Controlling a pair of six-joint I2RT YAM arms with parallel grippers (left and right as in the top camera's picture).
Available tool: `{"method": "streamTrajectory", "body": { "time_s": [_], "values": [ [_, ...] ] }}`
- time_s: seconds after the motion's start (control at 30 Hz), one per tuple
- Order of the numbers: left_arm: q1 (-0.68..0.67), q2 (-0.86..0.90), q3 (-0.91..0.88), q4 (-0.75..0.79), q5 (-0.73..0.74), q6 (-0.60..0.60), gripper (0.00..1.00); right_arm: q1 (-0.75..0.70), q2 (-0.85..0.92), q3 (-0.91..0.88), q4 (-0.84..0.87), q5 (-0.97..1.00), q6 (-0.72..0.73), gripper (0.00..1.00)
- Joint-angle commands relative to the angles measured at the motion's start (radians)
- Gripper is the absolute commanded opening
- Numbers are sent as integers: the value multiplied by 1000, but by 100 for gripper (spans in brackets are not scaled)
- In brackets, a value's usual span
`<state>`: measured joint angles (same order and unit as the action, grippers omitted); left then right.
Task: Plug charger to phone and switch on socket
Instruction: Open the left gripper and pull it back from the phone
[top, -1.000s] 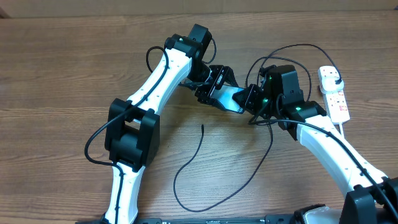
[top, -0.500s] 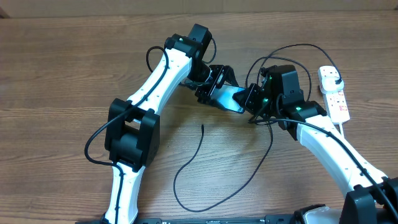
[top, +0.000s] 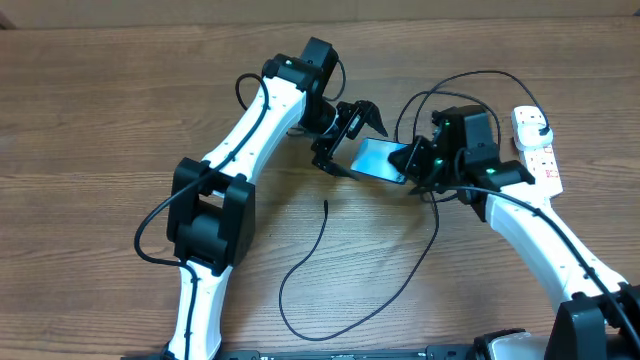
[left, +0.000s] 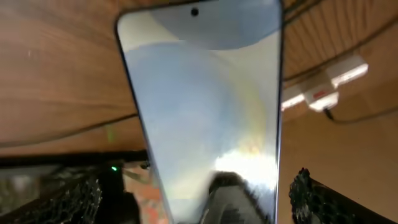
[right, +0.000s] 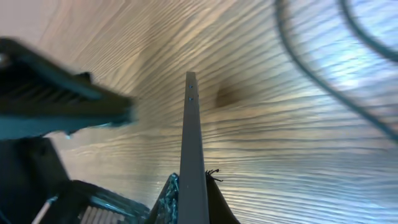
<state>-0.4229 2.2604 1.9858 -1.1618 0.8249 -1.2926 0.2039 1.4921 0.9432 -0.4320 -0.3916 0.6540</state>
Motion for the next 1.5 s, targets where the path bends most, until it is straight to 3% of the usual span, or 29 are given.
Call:
{"method": "streamTrajectory", "body": {
  "time_s": [0.0, 0.2, 0.5, 0.8, 1.13, 1.47],
  "values": [
    [39, 2, 28, 0, 34, 220, 100, -31, -3, 27, -6, -9, 1, 4],
    [103, 0, 28, -10, 159, 427, 98, -65, -3, 27, -30, -37, 66, 4],
    [148, -27, 28, -11, 143, 455, 100, -93, -4, 27, -10, -111, 266, 4],
    [169, -72, 28, 19, 74, 375, 100, -93, -4, 27, 128, -201, 605, 4],
    [179, -81, 28, 112, 55, 252, 100, -93, -4, 27, 145, -292, 1021, 4],
    [134, -81, 28, 188, -23, 61, 99, -92, -4, 27, 272, -318, 1199, 4]
  ]
}}
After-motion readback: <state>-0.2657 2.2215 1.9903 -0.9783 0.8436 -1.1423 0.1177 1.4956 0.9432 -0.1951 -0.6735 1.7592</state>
